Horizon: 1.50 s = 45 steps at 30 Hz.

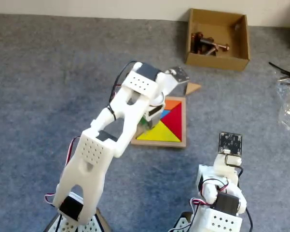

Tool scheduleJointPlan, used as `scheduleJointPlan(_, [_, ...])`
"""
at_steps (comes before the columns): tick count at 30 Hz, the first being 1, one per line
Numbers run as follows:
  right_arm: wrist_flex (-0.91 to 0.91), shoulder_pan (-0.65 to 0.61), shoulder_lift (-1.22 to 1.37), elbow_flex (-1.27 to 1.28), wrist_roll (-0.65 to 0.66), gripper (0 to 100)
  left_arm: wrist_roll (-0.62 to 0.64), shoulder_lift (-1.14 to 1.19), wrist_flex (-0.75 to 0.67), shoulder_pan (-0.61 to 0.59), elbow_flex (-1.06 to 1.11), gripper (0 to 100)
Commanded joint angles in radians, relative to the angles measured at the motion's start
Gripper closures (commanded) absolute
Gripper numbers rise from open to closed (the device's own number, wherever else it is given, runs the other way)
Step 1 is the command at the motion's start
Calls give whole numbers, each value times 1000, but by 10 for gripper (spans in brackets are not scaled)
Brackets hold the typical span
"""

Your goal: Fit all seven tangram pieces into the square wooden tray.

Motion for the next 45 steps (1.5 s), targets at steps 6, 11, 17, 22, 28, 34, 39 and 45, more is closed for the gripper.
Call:
scheduleJointPlan(6, [-30, 16, -10, 108, -8, 989, -2, -27, -26, -27, -18, 831])
scheduleJointPlan(11, [-30, 16, -10, 108, -8, 989, 0, -27, -31, -25, -18, 828])
scheduleJointPlan(17, [-30, 16, -10, 108, -8, 989, 5, -30, -28, -25, -18, 808])
scheduleJointPlan(22, [-30, 16, -10, 108, -8, 989, 78, -31, -25, -25, -18, 766])
scheduleJointPlan(28, [-30, 16, -10, 108, -8, 989, 81, -33, -25, -30, -18, 764])
scheduleJointPlan(34, [-30, 16, -10, 108, -8, 989, 81, -35, -20, -36, -113, 766])
scheduleJointPlan(39, [-30, 16, -10, 108, -8, 989, 78, -33, 104, -53, -315, 810])
scheduleJointPlan(45, [-30, 16, -10, 108, -8, 989, 78, -30, 121, -67, -346, 940])
